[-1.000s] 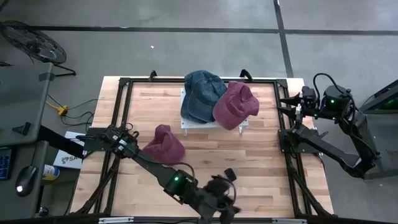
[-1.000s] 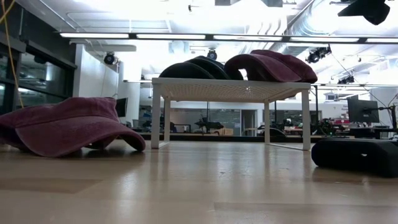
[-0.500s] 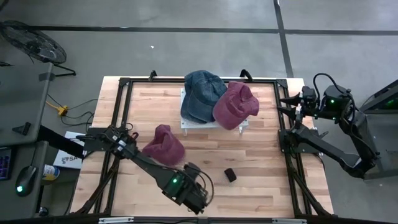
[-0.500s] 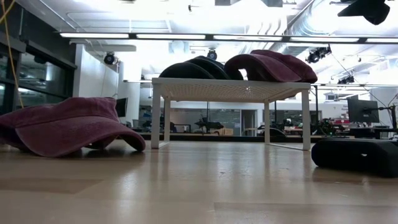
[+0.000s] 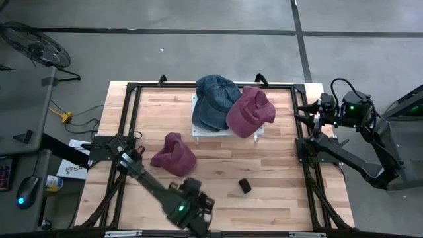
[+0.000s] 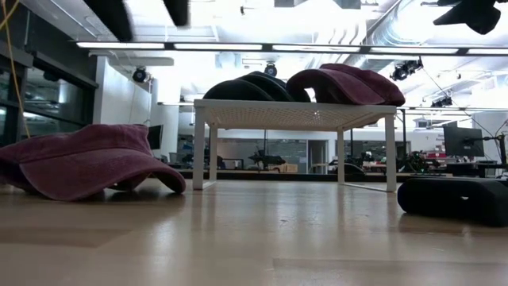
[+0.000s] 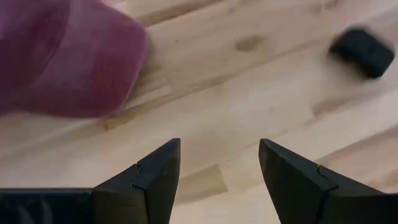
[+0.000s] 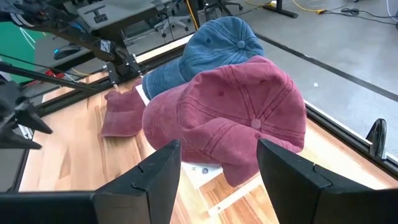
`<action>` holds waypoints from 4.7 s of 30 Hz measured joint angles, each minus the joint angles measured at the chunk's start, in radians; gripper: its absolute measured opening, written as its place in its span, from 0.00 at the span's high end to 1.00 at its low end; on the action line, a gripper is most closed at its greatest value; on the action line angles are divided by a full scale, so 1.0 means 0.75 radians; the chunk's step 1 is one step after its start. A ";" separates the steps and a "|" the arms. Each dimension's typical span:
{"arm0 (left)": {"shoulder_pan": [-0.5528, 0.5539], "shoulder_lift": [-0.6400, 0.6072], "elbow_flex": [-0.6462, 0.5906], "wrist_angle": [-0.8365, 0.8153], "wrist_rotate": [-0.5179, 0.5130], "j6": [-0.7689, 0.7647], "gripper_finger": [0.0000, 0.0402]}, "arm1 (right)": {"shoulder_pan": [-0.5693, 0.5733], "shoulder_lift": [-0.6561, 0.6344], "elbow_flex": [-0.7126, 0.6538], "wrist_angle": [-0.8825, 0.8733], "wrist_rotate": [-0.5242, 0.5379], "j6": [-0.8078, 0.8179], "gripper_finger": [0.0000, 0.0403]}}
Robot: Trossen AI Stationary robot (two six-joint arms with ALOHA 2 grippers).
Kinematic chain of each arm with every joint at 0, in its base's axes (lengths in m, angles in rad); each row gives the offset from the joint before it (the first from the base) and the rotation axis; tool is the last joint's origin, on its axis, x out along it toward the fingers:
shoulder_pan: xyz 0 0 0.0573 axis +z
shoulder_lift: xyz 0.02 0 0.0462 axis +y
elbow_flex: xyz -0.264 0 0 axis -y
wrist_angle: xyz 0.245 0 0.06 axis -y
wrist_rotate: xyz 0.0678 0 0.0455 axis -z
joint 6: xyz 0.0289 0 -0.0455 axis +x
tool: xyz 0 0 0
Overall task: Pick & Place hat
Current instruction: Stack the red cap on top of the other red cap on the shelf
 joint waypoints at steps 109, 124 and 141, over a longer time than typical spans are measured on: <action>0.391 0.194 -0.315 -0.042 0.404 0.975 0.54 | 0.000 0.008 -0.001 -0.011 0.084 -0.030 0.49; 0.394 0.203 -0.288 -0.049 0.439 0.975 0.97 | 0.000 0.008 -0.001 -0.040 0.070 -0.013 0.49; 0.305 -0.043 0.120 0.312 -0.165 1.010 1.00 | 0.000 0.008 -0.001 -0.046 -0.016 -0.052 0.49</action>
